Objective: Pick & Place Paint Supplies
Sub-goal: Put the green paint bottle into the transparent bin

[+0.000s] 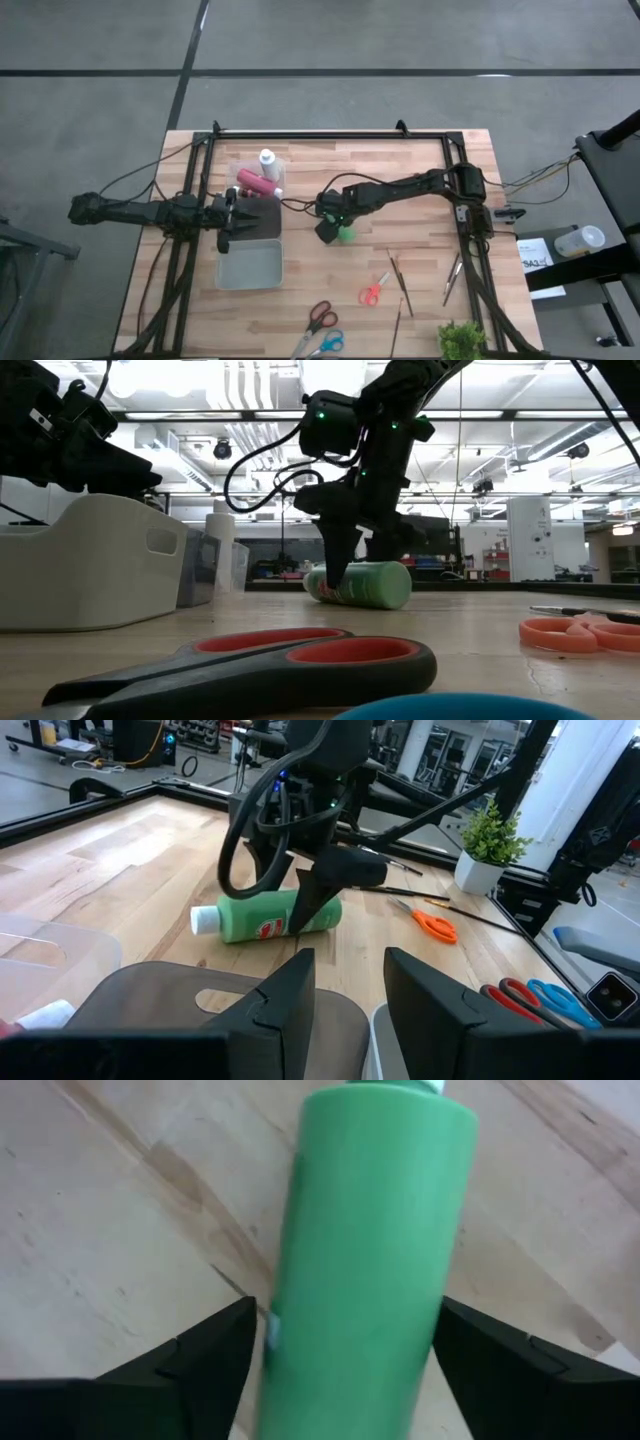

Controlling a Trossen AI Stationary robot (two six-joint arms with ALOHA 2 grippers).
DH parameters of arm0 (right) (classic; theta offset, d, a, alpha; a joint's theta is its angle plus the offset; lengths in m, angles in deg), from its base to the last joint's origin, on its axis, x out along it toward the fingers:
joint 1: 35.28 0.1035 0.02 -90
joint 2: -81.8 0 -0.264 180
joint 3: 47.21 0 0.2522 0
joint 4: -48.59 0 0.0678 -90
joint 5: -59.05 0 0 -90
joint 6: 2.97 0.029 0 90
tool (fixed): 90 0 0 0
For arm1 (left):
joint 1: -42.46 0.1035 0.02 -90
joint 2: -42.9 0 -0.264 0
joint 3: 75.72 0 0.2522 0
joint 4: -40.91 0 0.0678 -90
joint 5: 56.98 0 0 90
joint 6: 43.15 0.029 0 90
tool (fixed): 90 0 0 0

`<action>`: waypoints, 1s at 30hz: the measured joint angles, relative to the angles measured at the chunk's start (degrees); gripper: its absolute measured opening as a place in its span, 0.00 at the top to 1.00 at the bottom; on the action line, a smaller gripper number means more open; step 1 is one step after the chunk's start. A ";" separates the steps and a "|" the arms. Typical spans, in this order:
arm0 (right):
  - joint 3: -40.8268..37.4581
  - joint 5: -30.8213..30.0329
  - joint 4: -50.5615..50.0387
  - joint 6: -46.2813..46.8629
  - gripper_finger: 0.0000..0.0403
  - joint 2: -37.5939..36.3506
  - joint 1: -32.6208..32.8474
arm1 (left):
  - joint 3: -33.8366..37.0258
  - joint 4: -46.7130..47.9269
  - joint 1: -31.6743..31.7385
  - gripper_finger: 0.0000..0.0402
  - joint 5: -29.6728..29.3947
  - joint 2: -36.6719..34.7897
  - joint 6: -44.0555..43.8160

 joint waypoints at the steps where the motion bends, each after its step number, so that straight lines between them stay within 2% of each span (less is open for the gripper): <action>1: -0.07 0.02 0.09 0.00 0.34 0.00 -0.05 | 0.01 0.00 0.00 0.68 0.00 0.00 0.00; 7: -0.20 -0.53 0.00 -0.03 0.47 0.00 -0.16 | 0.02 0.00 0.00 0.68 0.00 0.00 0.00; 15: 0.25 -3.01 -0.06 -1.48 0.49 -0.02 -0.24 | 0.02 0.00 0.00 0.68 0.00 0.00 0.00; 19: 2.02 -5.36 -0.30 -5.47 0.49 -0.31 -0.29 | 0.00 -0.01 0.00 0.68 0.01 0.00 0.00; 25: 5.62 -13.70 0.16 -13.48 0.50 -2.01 -0.28 | 0.00 0.00 0.02 0.68 0.01 0.00 0.00; 30: 7.31 -20.08 4.77 -20.97 0.50 -3.43 -0.39 | 0.02 0.00 0.00 0.68 0.00 0.00 0.00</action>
